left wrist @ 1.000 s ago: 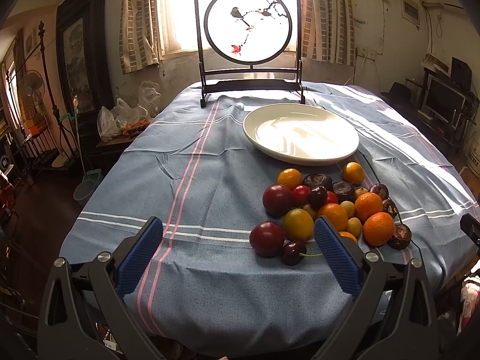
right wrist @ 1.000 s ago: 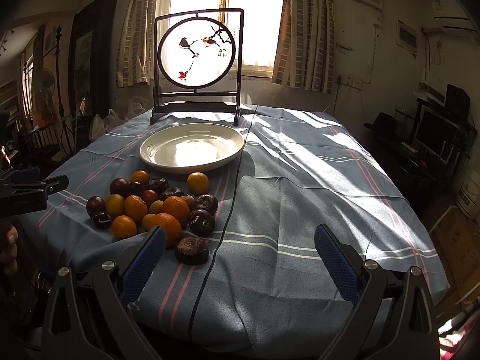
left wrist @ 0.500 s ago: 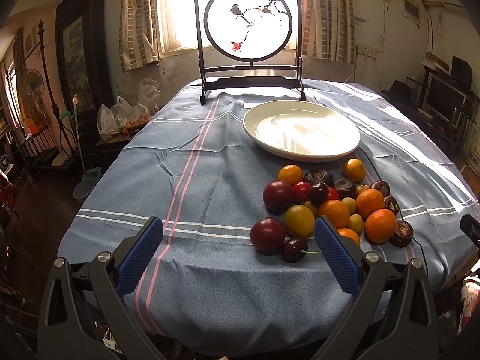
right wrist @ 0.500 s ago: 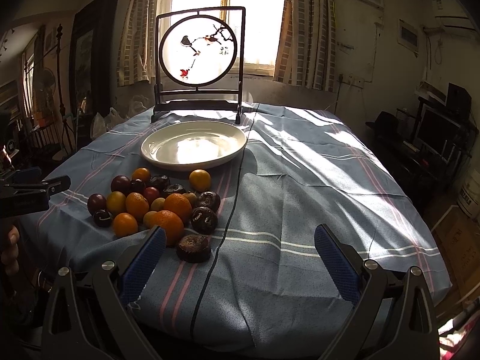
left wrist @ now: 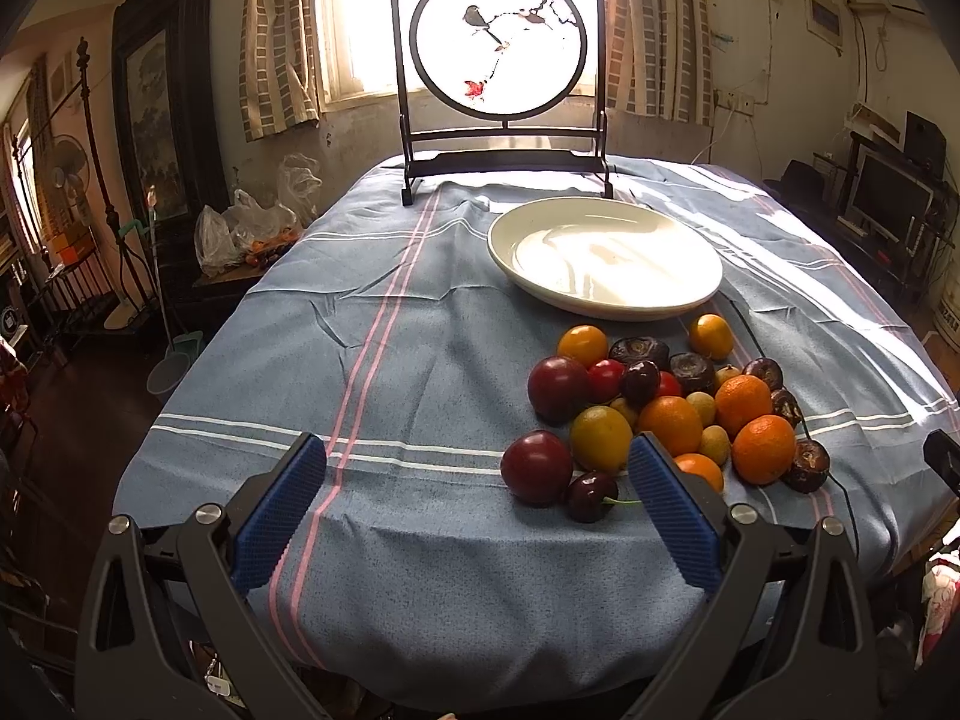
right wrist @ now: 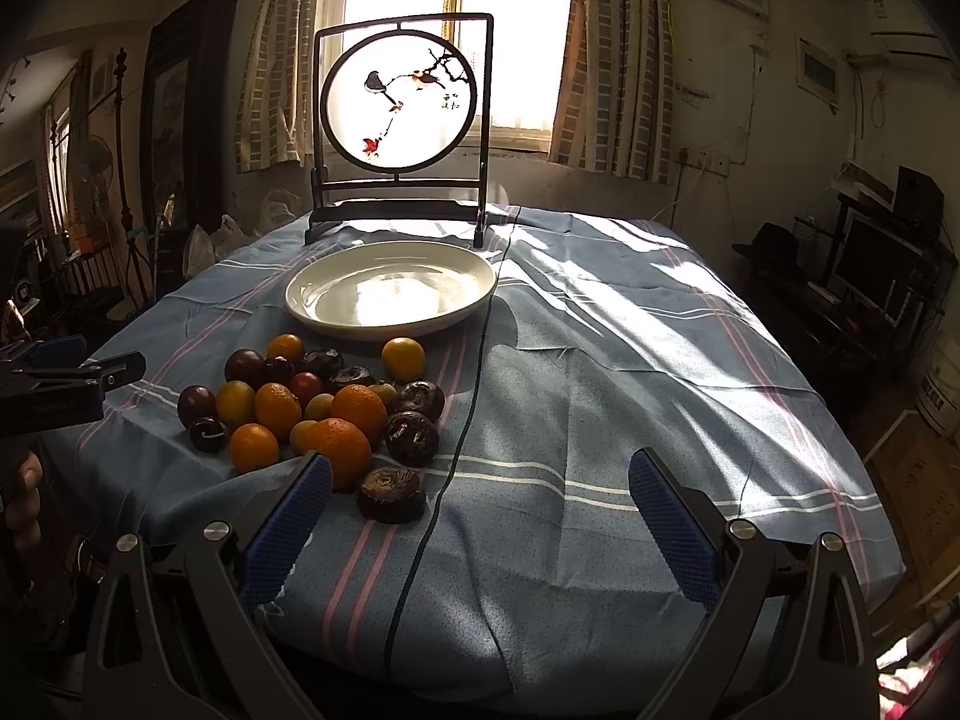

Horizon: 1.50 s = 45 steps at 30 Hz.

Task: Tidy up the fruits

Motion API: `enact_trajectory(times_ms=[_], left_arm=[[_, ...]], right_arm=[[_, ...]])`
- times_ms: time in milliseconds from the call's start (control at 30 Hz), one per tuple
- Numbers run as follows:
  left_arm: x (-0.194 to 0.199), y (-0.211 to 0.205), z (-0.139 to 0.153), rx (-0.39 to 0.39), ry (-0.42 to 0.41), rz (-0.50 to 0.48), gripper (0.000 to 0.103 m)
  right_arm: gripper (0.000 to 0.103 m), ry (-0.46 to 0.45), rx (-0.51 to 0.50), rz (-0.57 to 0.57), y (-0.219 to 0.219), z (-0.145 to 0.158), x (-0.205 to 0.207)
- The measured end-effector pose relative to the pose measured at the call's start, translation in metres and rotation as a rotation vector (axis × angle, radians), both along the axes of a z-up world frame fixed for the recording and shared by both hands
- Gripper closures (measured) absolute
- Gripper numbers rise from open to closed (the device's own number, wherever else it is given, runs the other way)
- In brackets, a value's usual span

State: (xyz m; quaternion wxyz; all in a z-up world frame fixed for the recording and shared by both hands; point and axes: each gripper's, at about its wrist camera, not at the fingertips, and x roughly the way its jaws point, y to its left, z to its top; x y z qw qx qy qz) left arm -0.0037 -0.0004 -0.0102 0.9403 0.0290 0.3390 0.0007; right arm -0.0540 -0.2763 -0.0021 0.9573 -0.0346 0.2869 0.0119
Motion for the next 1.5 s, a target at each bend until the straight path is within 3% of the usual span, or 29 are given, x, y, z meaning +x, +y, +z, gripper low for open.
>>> enact_trajectory(times_ms=[1033, 1400, 1500], left_arm=[[0.001, 0.002, -0.002, 0.009, 0.014, 0.002, 0.005], [0.007, -0.002, -0.024, 0.005, 0.063, -0.120, 0.005], [0.009, -0.010, -0.030, 0.036, 0.058, -0.142, 0.005]], right_arm=[[0.004, 0.000, -0.005, 0.014, 0.004, -0.002, -0.003], [0.004, 0.029, 0.012, 0.011, -0.001, -0.011, 0.004], [0.004, 0.040, 0.012, 0.018, 0.001, -0.015, 0.007]])
